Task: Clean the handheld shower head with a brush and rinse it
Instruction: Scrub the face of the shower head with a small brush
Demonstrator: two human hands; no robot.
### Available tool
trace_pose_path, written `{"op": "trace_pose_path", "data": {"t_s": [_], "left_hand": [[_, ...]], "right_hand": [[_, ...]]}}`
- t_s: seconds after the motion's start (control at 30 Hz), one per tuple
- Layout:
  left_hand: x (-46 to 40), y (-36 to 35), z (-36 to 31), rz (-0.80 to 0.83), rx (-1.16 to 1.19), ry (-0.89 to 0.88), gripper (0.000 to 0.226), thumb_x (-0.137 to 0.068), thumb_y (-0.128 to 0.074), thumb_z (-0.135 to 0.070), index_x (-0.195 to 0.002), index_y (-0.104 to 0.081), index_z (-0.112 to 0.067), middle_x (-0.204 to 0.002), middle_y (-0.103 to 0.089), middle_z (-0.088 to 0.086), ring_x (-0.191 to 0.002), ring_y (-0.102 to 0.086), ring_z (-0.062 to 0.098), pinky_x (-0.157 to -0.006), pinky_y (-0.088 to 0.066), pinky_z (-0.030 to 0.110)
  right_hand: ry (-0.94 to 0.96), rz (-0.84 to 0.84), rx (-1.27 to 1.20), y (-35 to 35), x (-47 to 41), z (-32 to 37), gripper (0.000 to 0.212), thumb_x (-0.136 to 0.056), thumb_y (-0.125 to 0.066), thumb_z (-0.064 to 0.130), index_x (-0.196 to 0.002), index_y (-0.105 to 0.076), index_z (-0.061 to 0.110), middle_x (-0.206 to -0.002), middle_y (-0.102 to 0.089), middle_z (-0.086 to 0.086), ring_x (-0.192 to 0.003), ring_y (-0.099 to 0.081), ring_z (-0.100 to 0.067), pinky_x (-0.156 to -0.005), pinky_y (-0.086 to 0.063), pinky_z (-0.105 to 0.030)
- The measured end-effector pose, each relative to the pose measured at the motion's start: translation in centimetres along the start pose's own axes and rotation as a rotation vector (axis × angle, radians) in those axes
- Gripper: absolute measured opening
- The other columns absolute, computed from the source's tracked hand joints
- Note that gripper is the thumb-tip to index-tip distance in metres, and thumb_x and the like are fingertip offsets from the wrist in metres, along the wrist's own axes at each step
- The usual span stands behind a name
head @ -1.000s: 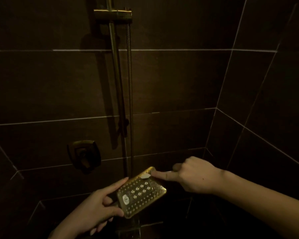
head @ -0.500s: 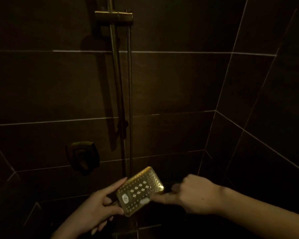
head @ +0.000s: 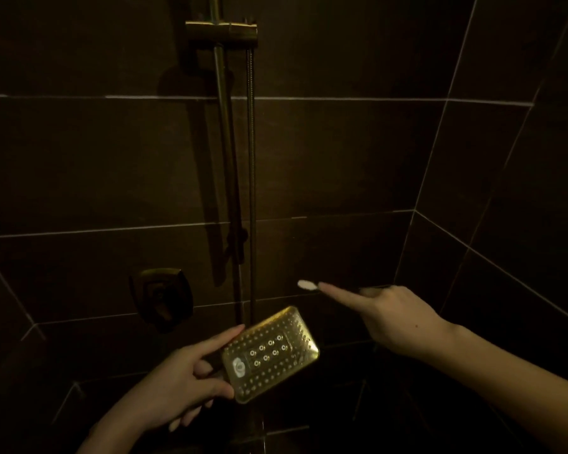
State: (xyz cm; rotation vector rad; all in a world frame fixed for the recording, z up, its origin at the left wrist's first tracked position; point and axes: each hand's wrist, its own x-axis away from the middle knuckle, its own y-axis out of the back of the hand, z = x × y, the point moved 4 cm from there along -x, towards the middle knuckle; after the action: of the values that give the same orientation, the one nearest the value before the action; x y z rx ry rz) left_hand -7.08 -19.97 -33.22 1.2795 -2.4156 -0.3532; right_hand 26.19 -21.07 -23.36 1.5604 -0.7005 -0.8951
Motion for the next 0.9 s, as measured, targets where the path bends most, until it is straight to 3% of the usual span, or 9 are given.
{"op": "trace_pose_path", "data": {"t_s": [0.07,0.27,0.43,0.6,0.77,0.9], "left_hand": [[-0.1,-0.2,0.0,0.005,-0.021,0.004,0.091,-0.081,-0.085,-0.029,-0.134,-0.032,-0.082,-0.08,-0.076,0.009,-0.051,-0.06,0.018,-0.037,-0.045,0.024],[-0.4,-0.2,-0.7,0.026,0.023,-0.005,0.092,-0.087,-0.081,-0.018,-0.125,-0.033,-0.087,-0.079,-0.076,0.011,-0.05,-0.061,0.019,-0.037,-0.046,0.024],[-0.8,-0.7,-1.3,0.07,0.004,-0.006,0.091,-0.085,-0.083,-0.021,-0.125,-0.035,-0.086,-0.08,-0.076,0.01,-0.05,-0.06,0.017,-0.038,-0.046,0.023],[-1.2,-1.1,-0.2,0.046,-0.002,0.027,0.092,-0.08,-0.086,-0.029,-0.133,-0.032,-0.082,-0.079,-0.075,0.009,-0.053,-0.061,0.02,-0.039,-0.046,0.025],[-1.4,-1.5,0.5,-0.006,0.012,0.035,0.096,-0.07,-0.086,-0.044,-0.137,-0.028,-0.081,-0.08,-0.076,0.011,-0.051,-0.062,0.022,-0.039,-0.047,0.025],[-1.7,-1.3,0.3,-0.13,0.073,-0.028,0.093,-0.079,-0.085,-0.032,-0.136,-0.03,-0.081,-0.079,-0.075,0.015,-0.048,-0.059,0.024,-0.038,-0.045,0.025]], "right_hand": [[0.027,-0.011,-0.03,0.6,0.1,0.5,0.079,-0.098,-0.038,0.022,-0.15,0.012,0.053,-0.072,-0.044,0.012,-0.046,-0.041,-0.007,-0.04,-0.039,-0.023],[0.292,0.171,0.096,-2.3,2.1,4.4,0.085,-0.096,-0.054,0.023,-0.156,0.003,0.041,-0.074,-0.052,0.002,-0.042,-0.024,-0.004,-0.04,-0.021,-0.025],[0.159,0.054,0.124,-0.4,1.0,3.0,0.08,-0.1,-0.044,0.025,-0.152,0.013,0.048,-0.079,-0.049,0.006,-0.042,-0.03,-0.005,-0.04,-0.019,-0.022],[0.28,0.215,0.151,-2.5,2.3,3.7,0.079,-0.097,-0.05,0.026,-0.156,0.0,0.04,-0.078,-0.054,0.001,-0.042,-0.024,-0.004,-0.039,-0.013,-0.022],[0.185,0.139,0.139,-1.7,2.5,3.0,0.08,-0.1,-0.044,0.028,-0.152,0.014,0.046,-0.08,-0.044,0.005,-0.043,-0.029,-0.005,-0.04,-0.016,-0.022],[0.245,0.168,0.161,-3.0,3.0,4.7,0.085,-0.095,-0.056,0.026,-0.157,0.001,0.036,-0.076,-0.053,-0.001,-0.041,-0.019,-0.006,-0.037,-0.011,-0.024]]}}
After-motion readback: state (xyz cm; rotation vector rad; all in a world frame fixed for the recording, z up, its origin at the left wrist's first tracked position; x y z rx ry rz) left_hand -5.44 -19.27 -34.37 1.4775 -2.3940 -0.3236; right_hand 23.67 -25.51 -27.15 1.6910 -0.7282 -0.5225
